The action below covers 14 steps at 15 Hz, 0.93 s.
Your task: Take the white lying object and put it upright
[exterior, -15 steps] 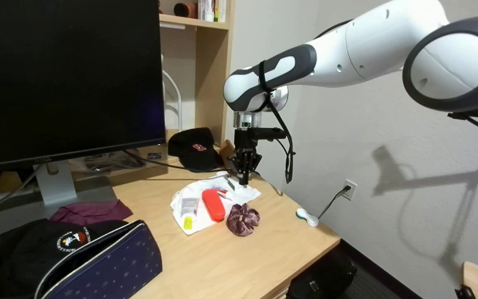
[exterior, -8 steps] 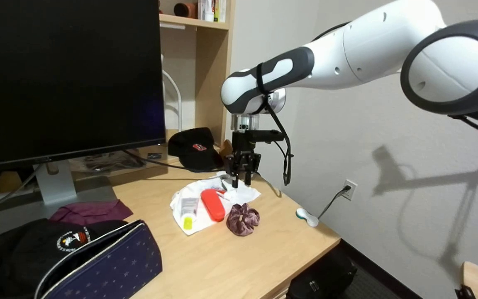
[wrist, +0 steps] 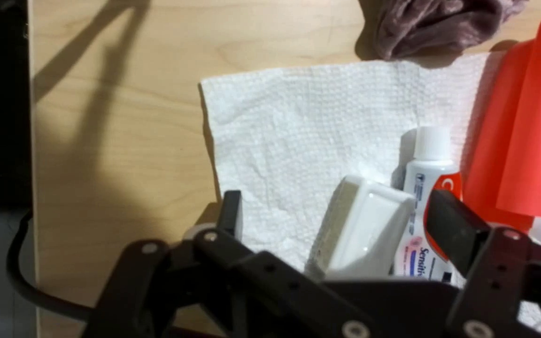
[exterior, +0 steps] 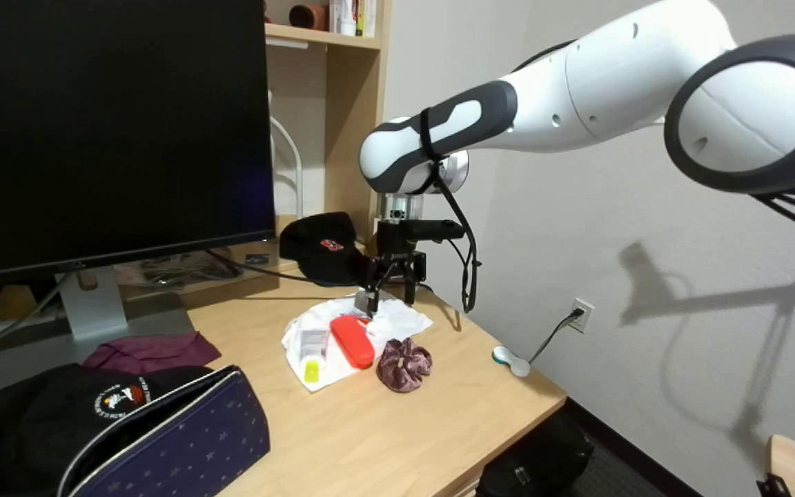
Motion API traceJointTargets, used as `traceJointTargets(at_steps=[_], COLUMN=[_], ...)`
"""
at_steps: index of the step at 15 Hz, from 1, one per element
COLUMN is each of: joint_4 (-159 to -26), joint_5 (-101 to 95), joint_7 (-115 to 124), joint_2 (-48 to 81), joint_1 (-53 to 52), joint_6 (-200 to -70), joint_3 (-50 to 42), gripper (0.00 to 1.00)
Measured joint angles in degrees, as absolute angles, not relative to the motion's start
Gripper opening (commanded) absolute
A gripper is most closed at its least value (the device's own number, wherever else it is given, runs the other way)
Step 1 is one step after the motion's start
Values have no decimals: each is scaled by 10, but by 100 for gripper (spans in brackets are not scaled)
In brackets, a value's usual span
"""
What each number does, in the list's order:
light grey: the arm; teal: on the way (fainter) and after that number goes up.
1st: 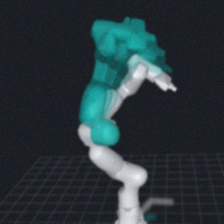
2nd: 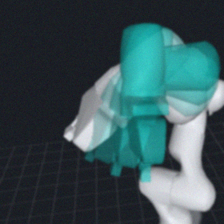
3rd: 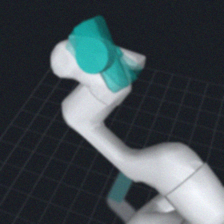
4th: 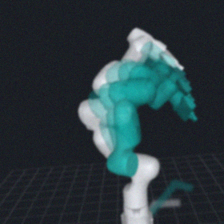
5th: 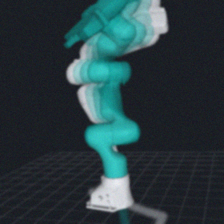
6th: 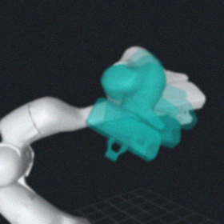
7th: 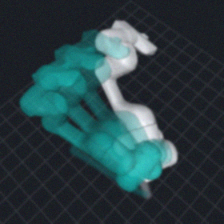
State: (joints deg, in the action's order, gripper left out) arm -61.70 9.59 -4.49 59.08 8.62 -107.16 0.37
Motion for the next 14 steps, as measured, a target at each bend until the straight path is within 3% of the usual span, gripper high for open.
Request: traceJointTargets(at_steps=[6, 7, 8, 14], joint_4=[-617, -617, -617, -617], joint_5=[96, 96, 96, 96], joint_7=[-68, -71, -72, -72], joint_2=[591, 591, 591, 595], joint_1=[87, 86, 86, 83], joint_6=[-1089, -1089, -1089, -1089], joint_3=[16, 19, 21, 23], gripper=[100, 75, 74, 34])
